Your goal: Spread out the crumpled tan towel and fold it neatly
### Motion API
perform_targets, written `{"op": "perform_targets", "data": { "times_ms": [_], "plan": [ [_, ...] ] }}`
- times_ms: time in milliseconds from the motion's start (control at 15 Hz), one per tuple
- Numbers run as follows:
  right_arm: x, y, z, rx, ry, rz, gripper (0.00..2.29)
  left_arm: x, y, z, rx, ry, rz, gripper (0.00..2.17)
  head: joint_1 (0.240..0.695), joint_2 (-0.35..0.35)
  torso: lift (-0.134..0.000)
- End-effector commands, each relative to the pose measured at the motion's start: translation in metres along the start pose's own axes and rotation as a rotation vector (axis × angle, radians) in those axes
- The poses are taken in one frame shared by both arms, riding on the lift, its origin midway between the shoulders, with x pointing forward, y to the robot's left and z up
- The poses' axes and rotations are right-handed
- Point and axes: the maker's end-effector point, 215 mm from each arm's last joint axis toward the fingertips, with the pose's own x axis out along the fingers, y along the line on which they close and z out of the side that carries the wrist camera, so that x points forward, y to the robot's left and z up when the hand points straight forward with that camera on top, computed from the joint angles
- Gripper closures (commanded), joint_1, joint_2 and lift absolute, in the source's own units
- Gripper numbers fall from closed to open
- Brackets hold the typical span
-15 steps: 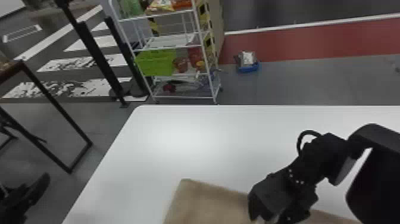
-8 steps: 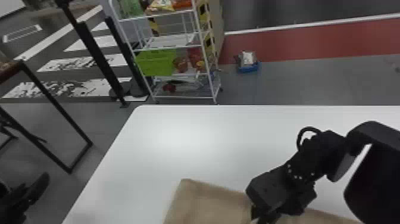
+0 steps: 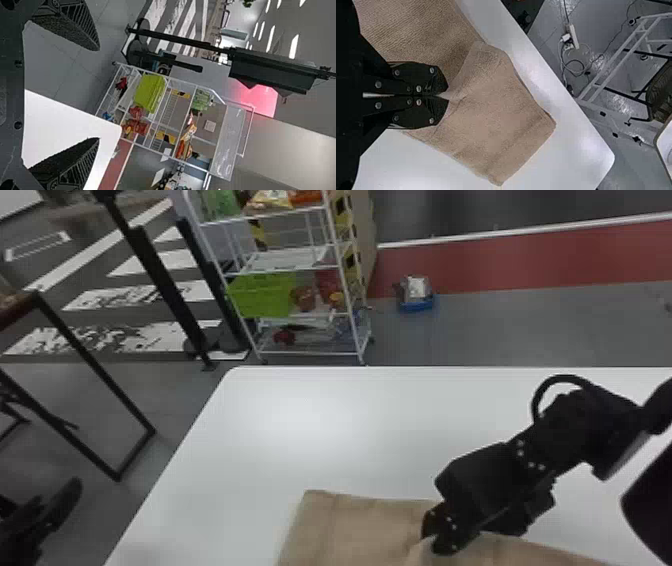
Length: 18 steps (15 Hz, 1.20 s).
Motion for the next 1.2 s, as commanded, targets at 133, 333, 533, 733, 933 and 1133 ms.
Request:
{"op": "perform_targets", "data": {
  "times_ms": [133, 333, 533, 733, 933, 1133],
  "plan": [
    [-0.032, 0.013, -0.001, 0.022, 0.006, -0.053, 1.2, 0.0, -0.002, 0.002, 0.001, 0.002, -0.005, 0.08, 0.695, 0.35, -0.122],
    [-0.052, 0.026, -0.003, 0.049, 0.008, -0.087, 1.2, 0.0, -0.004, 0.002, -0.003, 0.007, -0.012, 0.08, 0.695, 0.35, -0.122],
    [-0.068, 0.042, -0.002, 0.063, 0.01, -0.117, 1.2, 0.003, -0.008, 0.002, -0.001, 0.01, -0.022, 0.08, 0.695, 0.35, -0.122],
    [-0.085, 0.053, -0.005, 0.098, -0.004, -0.148, 1.2, 0.006, -0.012, -0.001, -0.006, 0.013, -0.031, 0.08, 0.695, 0.35, -0.122],
    [-0.094, 0.068, -0.008, 0.113, 0.002, -0.16, 1.2, 0.008, -0.017, 0.0, -0.003, 0.011, -0.044, 0.08, 0.695, 0.35, -0.122],
    [-0.104, 0.077, -0.011, 0.126, -0.003, -0.178, 1.2, 0.011, -0.041, -0.003, -0.002, 0.012, -0.086, 0.08, 0.695, 0.35, -0.122]
  ]
}}
